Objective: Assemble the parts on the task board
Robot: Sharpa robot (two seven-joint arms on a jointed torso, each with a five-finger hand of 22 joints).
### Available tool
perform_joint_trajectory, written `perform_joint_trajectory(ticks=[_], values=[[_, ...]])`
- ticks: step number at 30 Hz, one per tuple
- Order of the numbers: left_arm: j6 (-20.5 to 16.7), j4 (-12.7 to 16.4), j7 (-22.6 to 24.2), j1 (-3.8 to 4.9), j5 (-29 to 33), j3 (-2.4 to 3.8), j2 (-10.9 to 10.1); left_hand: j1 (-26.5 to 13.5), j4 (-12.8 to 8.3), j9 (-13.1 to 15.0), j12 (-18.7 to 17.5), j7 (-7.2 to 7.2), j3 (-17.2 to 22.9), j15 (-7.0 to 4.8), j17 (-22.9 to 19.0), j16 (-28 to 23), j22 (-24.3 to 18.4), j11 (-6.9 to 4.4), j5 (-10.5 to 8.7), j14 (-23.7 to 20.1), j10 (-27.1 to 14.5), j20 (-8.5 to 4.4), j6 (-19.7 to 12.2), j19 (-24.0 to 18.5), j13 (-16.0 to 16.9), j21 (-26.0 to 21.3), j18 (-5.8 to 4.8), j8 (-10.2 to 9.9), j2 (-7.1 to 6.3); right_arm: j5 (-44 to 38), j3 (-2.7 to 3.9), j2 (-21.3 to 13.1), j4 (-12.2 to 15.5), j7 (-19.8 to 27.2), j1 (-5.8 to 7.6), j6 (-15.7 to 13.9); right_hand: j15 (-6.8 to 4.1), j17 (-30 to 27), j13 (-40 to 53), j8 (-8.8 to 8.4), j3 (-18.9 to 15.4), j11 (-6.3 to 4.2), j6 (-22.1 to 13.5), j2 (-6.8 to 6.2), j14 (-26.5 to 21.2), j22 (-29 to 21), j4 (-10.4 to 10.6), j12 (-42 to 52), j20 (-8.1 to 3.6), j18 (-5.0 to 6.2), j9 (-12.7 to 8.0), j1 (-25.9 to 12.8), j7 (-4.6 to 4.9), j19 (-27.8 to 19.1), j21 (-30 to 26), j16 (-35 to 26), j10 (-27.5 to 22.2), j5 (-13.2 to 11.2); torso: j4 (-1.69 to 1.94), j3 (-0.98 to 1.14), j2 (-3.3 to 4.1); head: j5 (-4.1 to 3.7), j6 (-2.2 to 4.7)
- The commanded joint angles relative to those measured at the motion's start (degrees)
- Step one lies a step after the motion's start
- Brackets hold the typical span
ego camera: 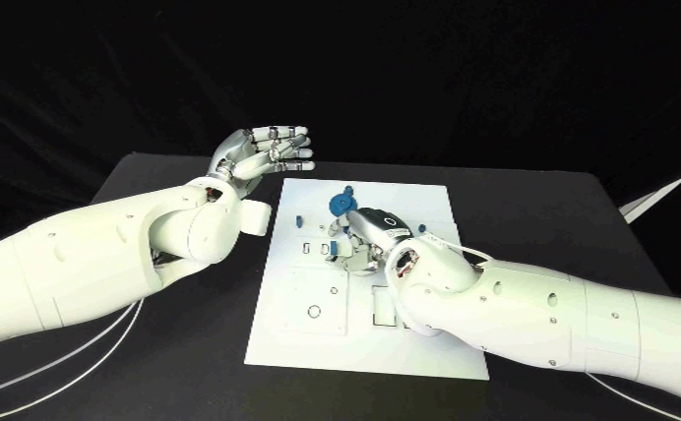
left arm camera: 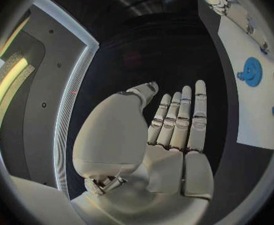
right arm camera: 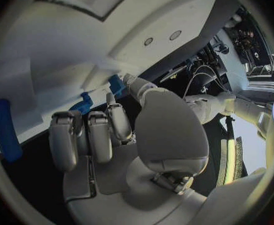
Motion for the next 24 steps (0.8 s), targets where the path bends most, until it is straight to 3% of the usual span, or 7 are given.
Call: perform_joint_trajectory(ticks=[1,7,13,16,19,21,24], values=[[0.1,0.0,-0.4,0.02,-0.1,0.04,0.1,-1.0,-0.5,0.5,-0.3,1.75,0.3,0.16,1.1,0.2,1.1,-0.33,0.83,-1.0,0.9,-0.06,0.5,0.0,0.7,0.5,1.18,0.7,-0.60,-0.2,0.00,-0.4,0.4,0.6,-0.03,-0.1,0.45,14.3,1.5,-1.31,-10.5,0.67,-1.9,0.43,5.7,13.3,4.7,-1.0,1.22,-1.10,-1.2,5.3,0.80,4.4,-0.8,0.2,-2.5,1.4,0.02,0.00,-0.10,0.12,0.19],[0.2,-0.4,-3.5,0.03,-2.4,0.04,0.1,-2.2,0.1,0.3,0.5,1.95,-0.4,-0.11,2.4,2.3,1.4,-0.44,0.75,-0.4,1.6,-0.06,-0.3,0.3,1.0,1.2,1.42,0.2,-1.12,-0.1,0.02,-3.0,3.0,1.3,0.47,-1.2,0.77,14.0,1.1,-2.03,-14.9,0.92,-2.2,-1.38,5.7,13.1,8.8,-1.1,1.24,-1.01,-2.1,7.2,0.99,4.3,-1.2,0.1,-2.6,1.5,-0.17,0.07,-0.15,0.38,0.38],[0.9,-1.4,-9.8,0.06,-8.8,0.05,0.3,-4.6,2.4,1.2,7.4,1.14,-3.2,-3.51,13.0,20.3,6.3,-2.47,0.73,8.1,6.6,-3.44,-0.6,8.5,3.5,10.8,1.50,2.3,-2.21,4.6,0.24,-8.0,6.8,6.5,2.32,-4.9,0.72,13.6,1.4,-1.66,-14.4,0.80,-1.2,-0.19,5.5,12.3,8.7,-0.7,1.24,-0.67,-2.1,8.0,0.81,3.7,-2.5,-0.1,-2.3,1.4,-0.38,0.27,-0.58,0.61,0.60],[2.3,-2.5,-14.7,0.12,-13.5,0.06,0.6,-5.5,4.7,3.3,14.6,0.44,-4.3,-4.84,20.7,31.9,10.6,-3.62,0.74,10.3,7.7,-4.83,-0.9,10.7,7.6,17.8,1.43,7.1,-2.33,10.2,0.37,-11.1,8.4,10.6,3.76,-6.4,0.32,13.2,1.3,-0.40,-12.8,0.31,0.6,1.44,5.4,11.9,8.5,-0.7,0.95,-0.52,-1.9,9.1,0.26,3.4,-3.2,-0.3,-2.5,1.1,-0.58,0.41,-1.08,0.93,0.38],[4.4,-3.6,-20.1,0.21,-19.5,0.08,1.0,-4.8,5.9,8.9,30.0,-2.13,-5.1,-7.23,38.6,52.3,17.8,-6.04,1.38,17.9,8.3,-6.76,0.9,11.6,17.5,28.9,1.72,17.5,-1.31,16.6,0.60,-14.8,10.0,11.5,5.50,-6.9,0.00,11.2,-0.1,0.48,-12.0,0.00,1.4,2.11,4.9,10.3,8.5,-2.2,0.65,0.15,-1.8,9.1,-0.06,2.2,-6.1,-1.2,-4.0,1.0,-0.88,0.56,-1.50,1.02,0.34],[6.2,-4.3,-23.3,0.28,-23.7,0.09,1.5,-4.7,6.2,15.5,44.3,-4.89,-0.9,-9.41,54.1,65.6,35.6,-8.54,1.85,25.9,5.8,-9.03,-0.7,16.1,27.6,44.6,-0.32,27.1,-2.02,19.6,0.72,-16.7,10.5,11.5,6.41,-6.9,-0.05,11.0,-0.5,0.63,-12.1,0.00,0.9,2.78,4.8,10.1,8.6,-2.6,0.54,0.20,-1.9,7.1,-0.04,2.1,-6.4,-1.4,-4.3,0.9,-0.93,0.59,-1.80,0.97,0.13],[9.9,-5.0,-29.0,0.41,-30.1,0.12,2.3,-6.1,7.2,20.7,55.6,-5.80,3.6,-10.14,61.8,70.9,46.0,-9.58,1.50,29.3,7.2,-9.35,-3.1,17.3,38.4,53.1,-1.80,33.9,-3.78,24.6,0.86,-19.4,10.9,11.4,7.81,-6.9,-0.07,10.9,-0.5,0.76,-12.3,-0.01,0.9,2.80,4.8,10.1,8.6,-2.6,0.52,0.20,-1.9,6.6,-0.06,2.1,-6.4,-1.4,-4.2,0.8,-1.14,0.70,-2.17,1.10,-0.14]])
